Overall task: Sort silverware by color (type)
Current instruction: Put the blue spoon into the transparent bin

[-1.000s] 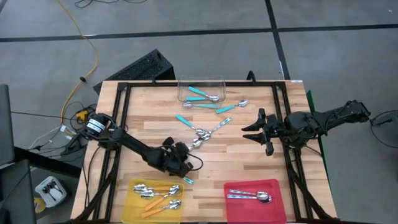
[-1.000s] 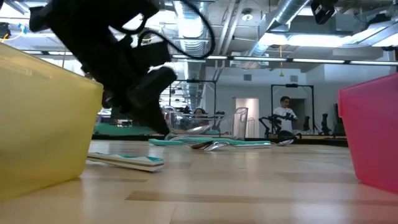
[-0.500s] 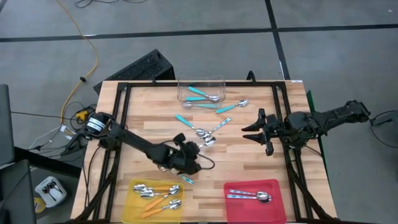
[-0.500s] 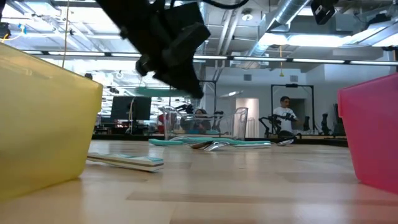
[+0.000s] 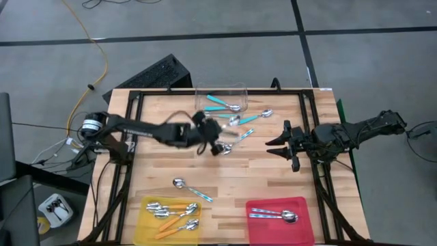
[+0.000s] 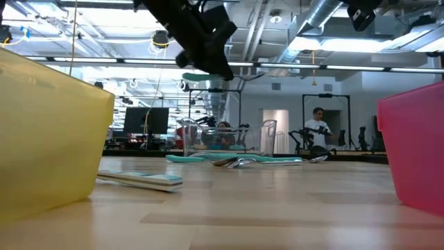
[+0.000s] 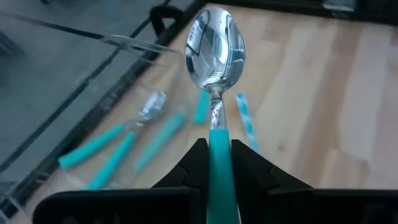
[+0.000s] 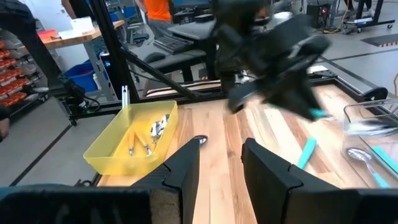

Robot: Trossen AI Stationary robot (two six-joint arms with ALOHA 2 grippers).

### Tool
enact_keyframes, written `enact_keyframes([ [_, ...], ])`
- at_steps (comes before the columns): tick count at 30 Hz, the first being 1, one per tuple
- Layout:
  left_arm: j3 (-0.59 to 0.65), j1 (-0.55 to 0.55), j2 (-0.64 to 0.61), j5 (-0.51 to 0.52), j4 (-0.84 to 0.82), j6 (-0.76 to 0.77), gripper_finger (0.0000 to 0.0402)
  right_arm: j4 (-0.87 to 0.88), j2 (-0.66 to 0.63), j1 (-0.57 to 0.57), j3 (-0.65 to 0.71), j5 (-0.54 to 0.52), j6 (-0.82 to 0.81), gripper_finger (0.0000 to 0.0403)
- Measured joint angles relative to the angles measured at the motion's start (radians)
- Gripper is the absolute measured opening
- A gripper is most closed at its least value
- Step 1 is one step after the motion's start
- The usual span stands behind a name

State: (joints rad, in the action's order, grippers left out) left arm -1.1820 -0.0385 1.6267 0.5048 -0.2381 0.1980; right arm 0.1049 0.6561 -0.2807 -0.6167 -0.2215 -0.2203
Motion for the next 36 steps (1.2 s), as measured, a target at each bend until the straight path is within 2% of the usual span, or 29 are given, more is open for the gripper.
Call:
enact_keyframes([
  [6,0.0,-0.151,-0.006,-0.162,0.08,-0.05,0.0028,0.0,0.0,0.0,0.0,0.003,0.0,0.0143],
  [14,0.0,-0.285,-0.006,-0.258,0.079,-0.085,0.0029,0.0,0.0,0.0,0.0,0.003,0.0,0.0143],
  [21,-0.004,-0.359,-0.006,-0.307,0.061,-0.1,0.0029,0.0,0.0,0.0,0.0,0.003,0.001,0.0143],
  [30,-0.15,-0.389,-0.006,-0.317,-0.109,-0.16,0.0029,0.001,0.0,0.0,0.0,0.003,0.001,0.0143],
  [36,-0.17,-0.401,-0.006,-0.317,-0.127,-0.179,0.0029,0.001,0.0,0.0,0.0,0.003,0.001,0.0143],
])
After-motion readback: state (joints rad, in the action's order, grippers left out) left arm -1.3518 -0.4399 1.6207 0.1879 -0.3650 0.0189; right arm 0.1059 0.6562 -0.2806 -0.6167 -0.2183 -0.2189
